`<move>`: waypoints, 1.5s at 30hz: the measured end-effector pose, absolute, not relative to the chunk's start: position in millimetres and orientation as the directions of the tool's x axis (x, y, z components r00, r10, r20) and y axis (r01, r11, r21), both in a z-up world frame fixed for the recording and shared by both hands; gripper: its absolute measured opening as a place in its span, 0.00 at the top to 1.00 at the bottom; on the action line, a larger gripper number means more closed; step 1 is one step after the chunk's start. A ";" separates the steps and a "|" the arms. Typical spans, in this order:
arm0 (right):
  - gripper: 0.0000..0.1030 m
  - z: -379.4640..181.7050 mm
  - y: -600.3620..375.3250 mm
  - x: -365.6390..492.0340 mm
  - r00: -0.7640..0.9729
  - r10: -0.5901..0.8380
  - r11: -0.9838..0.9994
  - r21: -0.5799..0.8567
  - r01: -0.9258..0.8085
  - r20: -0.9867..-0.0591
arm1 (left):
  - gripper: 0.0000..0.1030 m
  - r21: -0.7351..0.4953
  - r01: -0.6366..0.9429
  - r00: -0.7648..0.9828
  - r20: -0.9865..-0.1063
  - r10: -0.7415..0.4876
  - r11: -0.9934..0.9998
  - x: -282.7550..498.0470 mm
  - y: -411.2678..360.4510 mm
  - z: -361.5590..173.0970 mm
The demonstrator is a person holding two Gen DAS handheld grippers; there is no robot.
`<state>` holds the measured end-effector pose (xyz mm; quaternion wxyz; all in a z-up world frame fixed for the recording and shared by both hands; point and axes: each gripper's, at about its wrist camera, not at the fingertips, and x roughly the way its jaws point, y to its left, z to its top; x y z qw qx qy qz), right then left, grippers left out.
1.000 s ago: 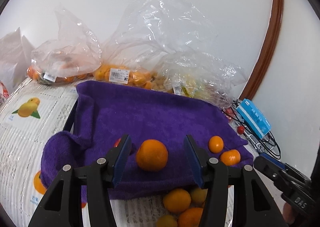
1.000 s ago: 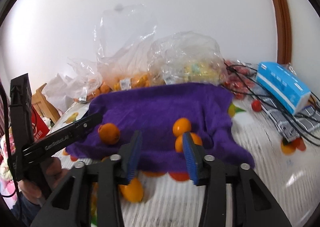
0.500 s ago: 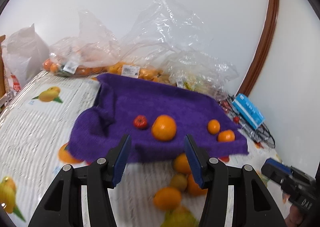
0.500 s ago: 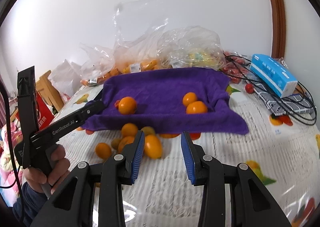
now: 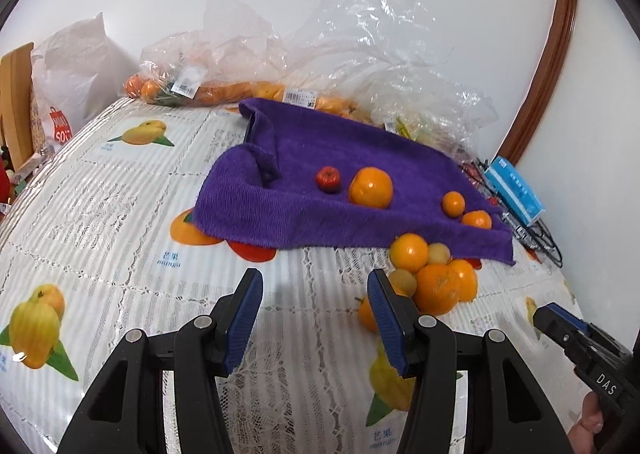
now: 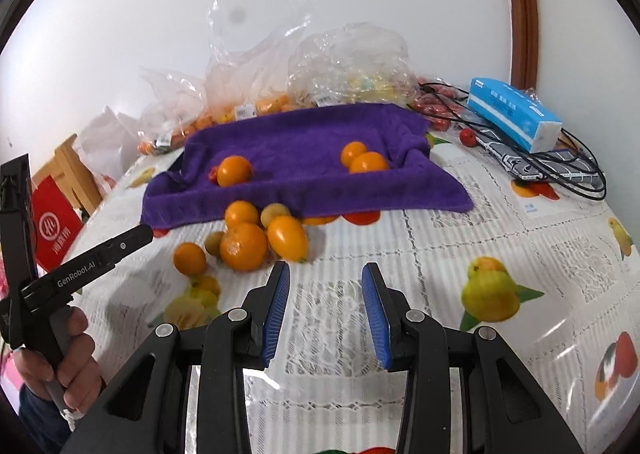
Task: Organize fruits
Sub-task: 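Grasp an oval orange with the right tool while the left tool moves toward the fruit, then grasp a mandarin with the left tool while the right tool holds the oval orange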
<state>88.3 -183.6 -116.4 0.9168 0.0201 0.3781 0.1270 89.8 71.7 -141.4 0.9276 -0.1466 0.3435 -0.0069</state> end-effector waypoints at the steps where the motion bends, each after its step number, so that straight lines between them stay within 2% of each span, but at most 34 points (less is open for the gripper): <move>1: 0.63 -117.5 -183.6 89.4 0.679 0.247 0.967 0.131 -0.219 -0.691 | 0.50 -0.272 -0.086 0.762 -0.638 -0.113 0.958 90.1 70.3 -141.9; 15: 0.65 -150.6 -147.1 134.9 0.594 0.306 0.935 0.118 -0.334 -0.744 | 0.49 -0.308 -0.115 0.743 -0.658 -0.124 0.945 93.1 79.1 -146.2; 21: 0.65 -153.1 -141.8 155.3 0.591 0.304 0.934 0.111 -0.340 -0.747 | 0.49 -0.307 -0.097 0.734 -0.665 -0.140 0.947 95.5 75.9 -147.5; 25: 0.64 -162.6 -136.8 171.8 0.544 0.297 0.931 0.112 -0.347 -0.784 | 0.49 -0.314 -0.092 0.729 -0.668 -0.151 0.945 96.4 76.0 -148.2; 28: 0.68 -163.8 -135.0 176.2 0.547 0.303 0.929 0.113 -0.353 -0.781 | 0.49 -0.318 -0.089 0.727 -0.669 -0.157 0.944 96.9 75.8 -148.6; 35: 0.68 -158.4 -150.7 169.7 0.573 0.332 0.929 0.155 -0.335 -0.750 | 0.49 -0.303 -0.038 0.735 -0.654 -0.179 0.952 94.2 65.9 -146.4; 38: 0.68 -154.5 -162.5 157.3 0.600 0.305 0.937 0.120 -0.328 -0.740 | 0.48 -0.328 0.042 0.736 -0.628 -0.251 0.944 89.9 57.7 -143.0; 42: 0.68 -150.5 -178.4 147.3 0.606 0.345 0.929 0.165 -0.332 -0.717 | 0.48 -0.254 0.086 0.702 -0.670 -0.240 0.963 96.5 36.4 -146.2; 45: 0.68 -151.1 -189.0 148.1 0.597 0.388 0.917 0.230 -0.325 -0.702 | 0.48 -0.244 0.092 0.680 -0.693 -0.240 0.965 104.0 30.7 -149.1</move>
